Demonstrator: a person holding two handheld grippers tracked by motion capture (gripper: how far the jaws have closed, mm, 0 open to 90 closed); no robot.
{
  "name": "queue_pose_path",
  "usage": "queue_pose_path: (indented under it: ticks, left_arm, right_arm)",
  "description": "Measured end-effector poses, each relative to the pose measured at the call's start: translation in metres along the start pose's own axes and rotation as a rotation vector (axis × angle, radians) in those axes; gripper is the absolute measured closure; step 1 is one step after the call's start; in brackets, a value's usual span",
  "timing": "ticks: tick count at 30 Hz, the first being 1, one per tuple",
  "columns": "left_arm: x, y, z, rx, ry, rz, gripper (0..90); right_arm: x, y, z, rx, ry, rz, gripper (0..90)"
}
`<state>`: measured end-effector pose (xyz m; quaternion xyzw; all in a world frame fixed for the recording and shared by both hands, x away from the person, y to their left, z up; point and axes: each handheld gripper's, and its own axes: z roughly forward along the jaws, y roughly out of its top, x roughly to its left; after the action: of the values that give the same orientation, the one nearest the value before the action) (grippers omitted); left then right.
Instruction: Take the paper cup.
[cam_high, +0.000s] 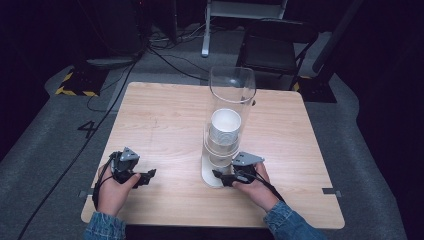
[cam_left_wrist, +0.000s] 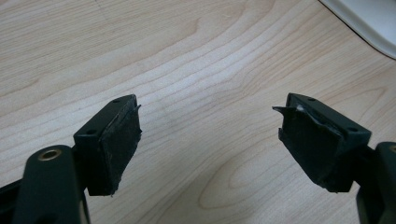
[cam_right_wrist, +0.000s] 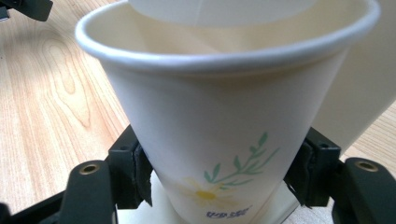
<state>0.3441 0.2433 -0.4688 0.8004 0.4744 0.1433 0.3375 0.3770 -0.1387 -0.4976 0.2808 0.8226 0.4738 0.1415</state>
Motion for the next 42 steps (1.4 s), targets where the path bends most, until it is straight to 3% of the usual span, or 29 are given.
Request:
queue_pose_path:
  ticks: [13,30,37,42]
  left_arm:
    - [0.000,0.006,0.006,-0.003,-0.005,0.013,20.3]
    - [-0.005,0.024,0.022,0.001,-0.036,0.032,19.5]
    - [-0.005,0.029,0.025,0.002,-0.035,0.041,19.2]
    - [-0.006,0.030,0.030,0.000,-0.023,0.030,16.2]
  right_arm:
    - [-0.004,-0.004,-0.018,0.044,-0.032,-0.020,34.3]
    - [-0.015,-0.009,-0.053,0.058,-0.093,0.003,34.3]
    - [-0.021,-0.009,-0.064,0.034,-0.115,0.023,34.1]
    - [-0.032,-0.007,-0.077,-0.010,-0.149,0.071,33.9]
